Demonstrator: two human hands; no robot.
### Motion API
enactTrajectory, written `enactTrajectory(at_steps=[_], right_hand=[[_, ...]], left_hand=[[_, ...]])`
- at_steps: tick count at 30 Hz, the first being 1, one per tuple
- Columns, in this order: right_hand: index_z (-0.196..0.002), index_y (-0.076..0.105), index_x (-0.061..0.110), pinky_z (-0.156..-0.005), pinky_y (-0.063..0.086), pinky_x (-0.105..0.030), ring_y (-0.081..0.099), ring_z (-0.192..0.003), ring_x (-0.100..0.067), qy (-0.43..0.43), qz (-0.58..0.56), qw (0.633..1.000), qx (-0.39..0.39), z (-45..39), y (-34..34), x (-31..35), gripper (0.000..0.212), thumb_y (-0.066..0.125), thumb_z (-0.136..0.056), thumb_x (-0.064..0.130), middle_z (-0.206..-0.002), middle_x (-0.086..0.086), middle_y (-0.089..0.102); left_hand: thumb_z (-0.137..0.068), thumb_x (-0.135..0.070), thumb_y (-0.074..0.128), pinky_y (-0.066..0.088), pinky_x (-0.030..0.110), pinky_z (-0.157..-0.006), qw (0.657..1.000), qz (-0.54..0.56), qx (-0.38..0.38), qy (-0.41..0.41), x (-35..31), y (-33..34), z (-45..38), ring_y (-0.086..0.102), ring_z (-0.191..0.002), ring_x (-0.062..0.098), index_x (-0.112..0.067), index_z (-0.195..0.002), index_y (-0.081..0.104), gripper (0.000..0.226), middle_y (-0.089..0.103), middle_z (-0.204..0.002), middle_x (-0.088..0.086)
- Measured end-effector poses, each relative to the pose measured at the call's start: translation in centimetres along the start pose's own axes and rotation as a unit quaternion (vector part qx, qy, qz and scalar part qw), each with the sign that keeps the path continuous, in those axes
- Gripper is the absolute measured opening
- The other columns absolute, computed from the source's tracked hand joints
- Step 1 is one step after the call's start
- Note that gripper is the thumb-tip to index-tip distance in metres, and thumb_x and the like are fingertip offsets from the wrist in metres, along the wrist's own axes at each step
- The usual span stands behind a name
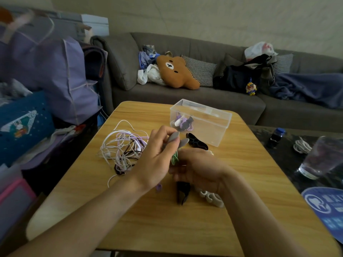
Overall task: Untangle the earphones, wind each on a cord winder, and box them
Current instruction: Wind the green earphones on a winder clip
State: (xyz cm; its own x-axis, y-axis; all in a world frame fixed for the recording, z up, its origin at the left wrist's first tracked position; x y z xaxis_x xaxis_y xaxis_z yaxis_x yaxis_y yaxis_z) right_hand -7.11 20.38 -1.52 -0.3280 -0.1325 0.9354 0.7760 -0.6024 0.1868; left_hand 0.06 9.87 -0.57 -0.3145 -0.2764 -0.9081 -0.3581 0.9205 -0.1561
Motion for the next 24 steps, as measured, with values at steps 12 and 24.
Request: enactTrajectory(at_steps=[12,24], right_hand=[[-0.095,0.074,0.02,-0.066,0.057,-0.016,0.07,-0.075,-0.001,-0.187,0.272,0.901,-0.28,1.2,-1.3,1.4,0.009,0.069,-0.093,0.028,-0.081,0.007,0.075],[-0.094,0.08,0.013,-0.088,0.059,-0.028,0.069,-0.103,-0.005,-0.413,0.392,0.749,-0.338,1.6,0.7,1.4,0.024,0.086,-0.071,0.009,-0.112,0.002,0.075]], left_hand=[[-0.082,-0.034,0.077,0.052,0.024,-0.081,0.982,-0.169,-0.079,0.021,0.5,-0.9,0.2,0.058,-0.1,0.0,-0.027,-0.118,0.056,0.042,0.06,-0.107,-0.012],[-0.093,-0.009,0.064,0.057,0.029,-0.064,0.985,-0.157,-0.067,-0.021,1.1,-1.1,0.1,0.066,-0.07,0.004,-0.032,-0.109,0.06,0.029,0.069,-0.087,-0.007]])
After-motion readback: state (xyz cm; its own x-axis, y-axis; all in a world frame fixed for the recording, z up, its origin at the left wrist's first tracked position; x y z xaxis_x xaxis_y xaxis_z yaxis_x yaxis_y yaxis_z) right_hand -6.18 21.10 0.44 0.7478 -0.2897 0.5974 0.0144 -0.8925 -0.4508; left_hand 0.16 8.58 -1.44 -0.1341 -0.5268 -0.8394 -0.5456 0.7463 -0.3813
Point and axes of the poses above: each hand's wrist, its own z-axis away from the middle knuckle, its own y-axis out of the palm, x = y × z, the point moved 3 cm from there along -z, towards the middle knuckle
